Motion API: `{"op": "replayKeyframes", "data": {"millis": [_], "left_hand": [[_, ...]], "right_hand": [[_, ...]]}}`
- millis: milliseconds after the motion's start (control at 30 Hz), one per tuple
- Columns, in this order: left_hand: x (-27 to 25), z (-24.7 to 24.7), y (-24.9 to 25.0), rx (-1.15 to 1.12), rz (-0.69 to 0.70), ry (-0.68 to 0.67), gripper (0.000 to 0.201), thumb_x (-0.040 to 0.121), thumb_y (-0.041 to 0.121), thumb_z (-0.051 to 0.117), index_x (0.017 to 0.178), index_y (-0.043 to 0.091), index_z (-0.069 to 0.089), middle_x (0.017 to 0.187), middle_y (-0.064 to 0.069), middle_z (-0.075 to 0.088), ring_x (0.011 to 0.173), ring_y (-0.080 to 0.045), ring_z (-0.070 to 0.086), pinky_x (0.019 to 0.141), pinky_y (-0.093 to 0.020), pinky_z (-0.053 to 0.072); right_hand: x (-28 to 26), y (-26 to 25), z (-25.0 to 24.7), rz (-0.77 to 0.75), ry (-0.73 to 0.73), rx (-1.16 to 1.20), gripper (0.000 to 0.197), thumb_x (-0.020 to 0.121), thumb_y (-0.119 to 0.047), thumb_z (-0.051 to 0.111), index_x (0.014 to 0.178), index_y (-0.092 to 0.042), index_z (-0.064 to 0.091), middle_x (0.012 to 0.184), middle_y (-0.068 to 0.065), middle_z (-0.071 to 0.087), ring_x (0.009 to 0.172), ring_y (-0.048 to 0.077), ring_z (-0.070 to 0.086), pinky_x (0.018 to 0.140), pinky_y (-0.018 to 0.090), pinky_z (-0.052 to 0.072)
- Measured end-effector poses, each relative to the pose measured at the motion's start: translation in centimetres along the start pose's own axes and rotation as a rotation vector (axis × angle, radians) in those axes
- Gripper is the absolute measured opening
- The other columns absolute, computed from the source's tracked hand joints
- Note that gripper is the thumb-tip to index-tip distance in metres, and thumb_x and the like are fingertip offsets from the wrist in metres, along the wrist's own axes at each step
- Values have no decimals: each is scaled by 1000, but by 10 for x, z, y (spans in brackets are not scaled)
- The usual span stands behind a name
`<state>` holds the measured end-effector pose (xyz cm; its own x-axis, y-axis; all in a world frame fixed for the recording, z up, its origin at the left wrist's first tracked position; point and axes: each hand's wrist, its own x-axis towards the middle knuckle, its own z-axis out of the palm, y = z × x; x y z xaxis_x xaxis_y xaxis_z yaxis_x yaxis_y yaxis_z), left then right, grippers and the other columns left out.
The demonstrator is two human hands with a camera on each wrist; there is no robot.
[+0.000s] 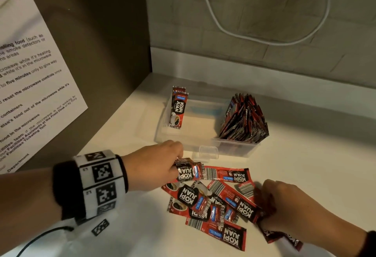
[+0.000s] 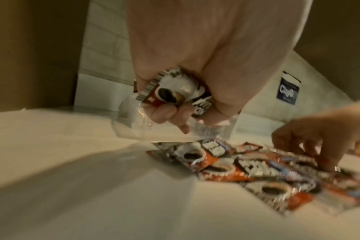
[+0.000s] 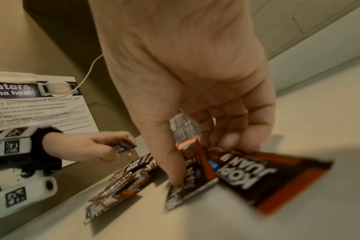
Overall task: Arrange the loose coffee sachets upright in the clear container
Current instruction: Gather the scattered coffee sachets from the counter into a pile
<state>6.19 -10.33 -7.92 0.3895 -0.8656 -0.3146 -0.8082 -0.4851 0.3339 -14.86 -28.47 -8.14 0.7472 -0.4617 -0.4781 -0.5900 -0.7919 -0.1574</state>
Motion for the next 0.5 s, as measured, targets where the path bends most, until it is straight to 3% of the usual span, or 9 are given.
{"op": "replayKeyframes", "data": {"millis": [100,233,300,367,433,500], "left_hand": [[8,8,-1,126,11,-62,35,94,39,55,122,21,48,110,6,46,93,-14,54,78,-29,47],[12,6,-2,178,44,-20,17,94,33,54,107,22,52,99,7,48,89,-13,48,70,-25,37],[10,3,-4,116,41,-22,7,95,27,50,99,25,44,95,7,51,86,-13,52,66,-24,38],[6,0,-4,-8,15,-35,11,98,24,45,96,27,34,87,8,54,76,-11,55,58,-23,41],[0,-3,0,-118,17,-47,11,99,22,43,100,29,34,85,6,57,74,-13,60,56,-29,46],[-6,-4,5,-167,65,-100,25,95,21,49,114,34,38,93,7,61,83,-14,63,63,-29,51]], "right_hand": [[2,-2,-2,-8,-50,34,18,76,-27,65,74,-27,48,79,-7,59,70,3,55,55,15,43],[8,13,-12,21,-28,149,12,80,-18,61,71,-14,53,73,-2,62,65,9,58,58,19,44],[5,24,-21,47,8,239,14,85,-5,54,73,-10,52,72,1,67,63,10,64,59,23,49],[0,34,-23,45,59,252,21,86,4,48,72,-11,50,70,1,68,63,10,65,55,20,47],[-5,39,-17,6,77,203,24,89,1,48,77,-20,45,72,-1,64,67,13,61,54,20,42],[-10,37,-7,-52,23,179,19,89,-27,59,89,-28,39,86,-5,64,75,13,62,59,19,45]]}}
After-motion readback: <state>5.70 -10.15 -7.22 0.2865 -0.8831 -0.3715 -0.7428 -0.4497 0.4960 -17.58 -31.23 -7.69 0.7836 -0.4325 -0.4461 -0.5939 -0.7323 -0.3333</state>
